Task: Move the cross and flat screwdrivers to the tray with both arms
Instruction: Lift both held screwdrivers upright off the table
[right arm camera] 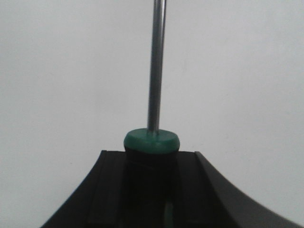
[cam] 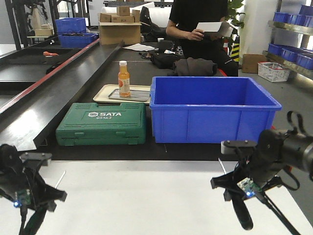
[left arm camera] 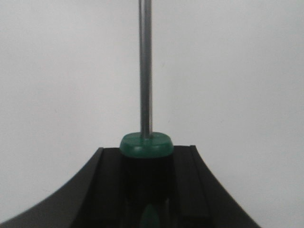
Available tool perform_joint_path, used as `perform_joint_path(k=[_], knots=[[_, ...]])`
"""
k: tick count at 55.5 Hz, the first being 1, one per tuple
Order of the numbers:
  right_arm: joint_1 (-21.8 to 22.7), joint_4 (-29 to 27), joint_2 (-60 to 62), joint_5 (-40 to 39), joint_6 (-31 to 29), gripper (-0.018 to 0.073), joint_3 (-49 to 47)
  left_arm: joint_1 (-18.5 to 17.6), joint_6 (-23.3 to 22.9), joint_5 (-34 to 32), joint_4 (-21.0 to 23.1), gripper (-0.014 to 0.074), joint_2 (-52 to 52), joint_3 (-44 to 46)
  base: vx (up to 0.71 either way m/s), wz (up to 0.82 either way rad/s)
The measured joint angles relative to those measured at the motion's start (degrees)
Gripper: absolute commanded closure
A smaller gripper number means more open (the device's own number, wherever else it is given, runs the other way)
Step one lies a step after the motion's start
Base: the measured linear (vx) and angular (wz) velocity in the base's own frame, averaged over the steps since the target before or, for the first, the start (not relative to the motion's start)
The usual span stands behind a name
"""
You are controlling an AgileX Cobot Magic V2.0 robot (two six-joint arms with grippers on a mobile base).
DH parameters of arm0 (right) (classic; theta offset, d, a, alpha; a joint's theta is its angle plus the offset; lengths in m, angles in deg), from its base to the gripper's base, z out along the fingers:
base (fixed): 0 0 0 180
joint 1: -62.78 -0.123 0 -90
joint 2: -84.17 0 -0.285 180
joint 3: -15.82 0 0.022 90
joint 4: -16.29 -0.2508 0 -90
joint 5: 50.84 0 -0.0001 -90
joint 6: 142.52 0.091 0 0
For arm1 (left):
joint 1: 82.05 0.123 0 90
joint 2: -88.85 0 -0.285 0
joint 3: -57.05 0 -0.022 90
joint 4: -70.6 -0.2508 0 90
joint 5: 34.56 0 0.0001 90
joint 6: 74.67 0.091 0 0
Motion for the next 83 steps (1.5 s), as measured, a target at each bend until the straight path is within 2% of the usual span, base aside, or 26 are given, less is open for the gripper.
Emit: perform_joint_path(k=[8, 15, 24, 28, 42, 53, 62, 71, 83], knots=[[0.0, -0.31, 9.13, -2.92, -0.05, 0.057, 4.68, 0.0, 0.73, 0.01, 3.22, 0.0595, 8.48, 0.0, 0.0, 0.0], [0.0, -2.09, 19.14, -6.96, -0.42, 0.057, 11.77, -0.73, 3.77, 0.05, 7.15, 0.0595, 15.68, -0.22, 0.0, 0.0], [0.0, -4.9, 32.54, -12.24, -3.37, 0.057, 18.31, -2.87, 5.52, -5.78, 14.23, 0.0595, 26.74, -5.59, 0.0, 0.0], [0.0, -6.01, 37.25, -12.81, -4.32, 0.057, 19.38, -3.71, 6.2, -8.56, 15.55, 0.0595, 31.55, -8.89, 0.0, 0.0], [0.0, -11.98, 44.94, -8.99, -11.38, 0.0568, 19.78, -7.17, 7.33, -9.73, 16.07, 0.0595, 45.98, -18.28, 0.0, 0.0], [-2.77, -15.41, 45.46, -8.96, -14.32, 0.0568, 19.89, -7.34, 7.33, -9.27, 16.07, 0.0595, 49.22, -18.95, 0.0, 0.0], [-6.03, -15.58, 45.64, -9.23, -13.45, 0.0568, 19.89, -7.34, 6.4, -7.8, 16.07, 0.0595, 49.73, -19.94, 0.0, 0.0], [-6.29, -15.4, 47.61, -11.84, -11.1, 0.0568, 22.34, -7.34, 6.22, -12.44, 16.68, 0.0595, 53.84, -23.38, 0.0, 0.0], [-6.29, -15.4, 51.97, -17.15, -10.85, 0.0567, 30.1, -7.34, 6.22, -12.97, 16.68, 0.0594, 56.64, -25.68, 0.0, 0.0]])
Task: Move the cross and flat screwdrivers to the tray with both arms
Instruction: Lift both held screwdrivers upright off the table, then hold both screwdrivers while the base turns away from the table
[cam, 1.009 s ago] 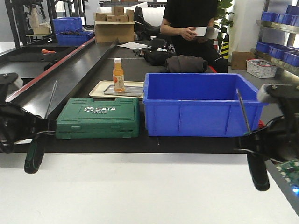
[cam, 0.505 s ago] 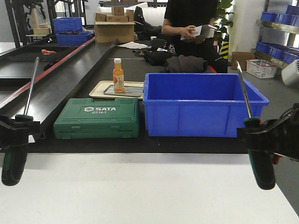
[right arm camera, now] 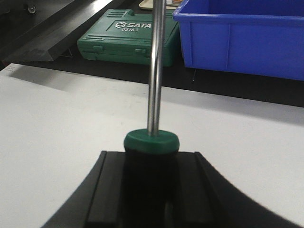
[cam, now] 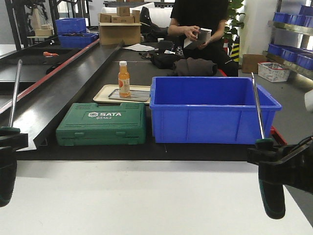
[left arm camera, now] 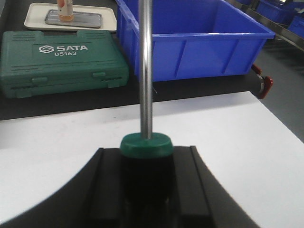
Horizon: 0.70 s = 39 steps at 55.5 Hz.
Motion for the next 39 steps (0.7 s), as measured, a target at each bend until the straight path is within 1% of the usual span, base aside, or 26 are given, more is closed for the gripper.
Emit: perform_joint_path(k=[7, 20, 39], knots=[[0.0, 0.0, 0.12, -1.24, 0.0, 0.0567, 0.45, 0.0, 0.0, 0.13, 0.0, 0.0594, 0.04, -0.03, 0.0, 0.0], [0.0, -0.11, 0.12, -1.37, 0.0, 0.0567, 0.45, 0.0, 0.0, 3.82, 0.0, 0.0594, 0.29, -0.03, 0.0, 0.0], [0.0, -0.14, 0.12, -1.37, 0.0, 0.0567, 0.45, 0.0, 0.0, 3.87, 0.0, 0.0594, 0.29, -0.03, 0.0, 0.0]])
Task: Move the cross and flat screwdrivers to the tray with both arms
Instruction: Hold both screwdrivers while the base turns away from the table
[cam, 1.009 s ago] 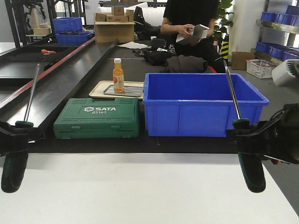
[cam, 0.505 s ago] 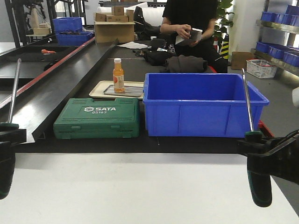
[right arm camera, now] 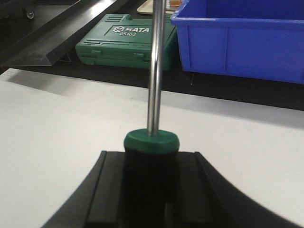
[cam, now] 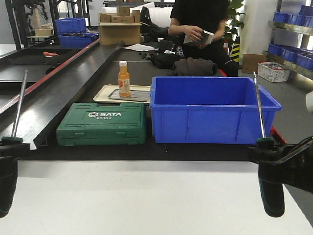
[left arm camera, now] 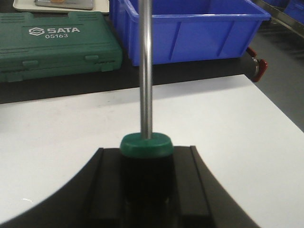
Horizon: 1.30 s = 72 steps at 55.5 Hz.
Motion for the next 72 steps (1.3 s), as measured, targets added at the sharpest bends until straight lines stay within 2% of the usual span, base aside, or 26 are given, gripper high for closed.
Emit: perform_joint_path(k=[33, 72], knots=[[0.0, 0.0, 0.0, -0.07, 0.0, 0.0567, 0.0, 0.0, 0.0, 0.02, 0.0, 0.0594, 0.0, 0.0, -0.02, 0.0], [0.0, -0.03, 0.0, -0.07, 0.0, 0.0567, 0.0, 0.0, 0.0, 0.06, 0.0, 0.0594, 0.0, 0.0, -0.23, -0.04]])
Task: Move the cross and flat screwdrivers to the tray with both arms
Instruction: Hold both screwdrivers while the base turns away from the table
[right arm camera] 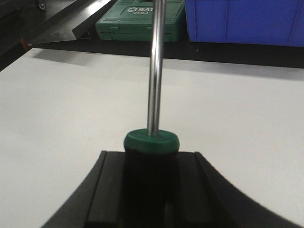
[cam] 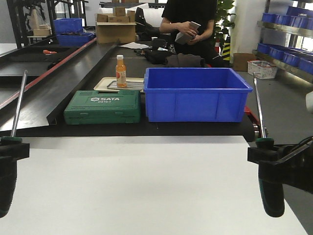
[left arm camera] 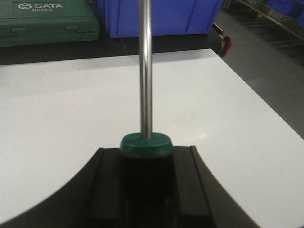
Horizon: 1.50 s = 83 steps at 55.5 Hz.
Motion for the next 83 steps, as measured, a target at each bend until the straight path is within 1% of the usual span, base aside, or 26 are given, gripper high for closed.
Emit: perform_joint_path(k=[15, 28, 60, 83], knots=[[0.0, 0.0, 0.0, 0.0, 0.0, 0.0567, 0.0, 0.0, 0.0, 0.13, 0.0, 0.0594, 0.0, 0.0, -0.25, -0.2], [0.0, 0.0, 0.0, 0.0, 0.0, 0.0567, 0.0, 0.0, 0.0, 0.13, 0.0, 0.0594, 0.0, 0.0, -0.2, -0.42], [0.0, 0.0, 0.01, -0.07, 0.0, 0.0567, 0.0, 0.0, 0.0, 0.33, 0.0, 0.0594, 0.0, 0.0, -0.13, -0.69], [0.0, 0.0, 0.06, -0.13, 0.0, 0.0567, 0.0, 0.0, 0.0, 0.4, 0.0, 0.0594, 0.0, 0.0, 0.0, -0.66]])
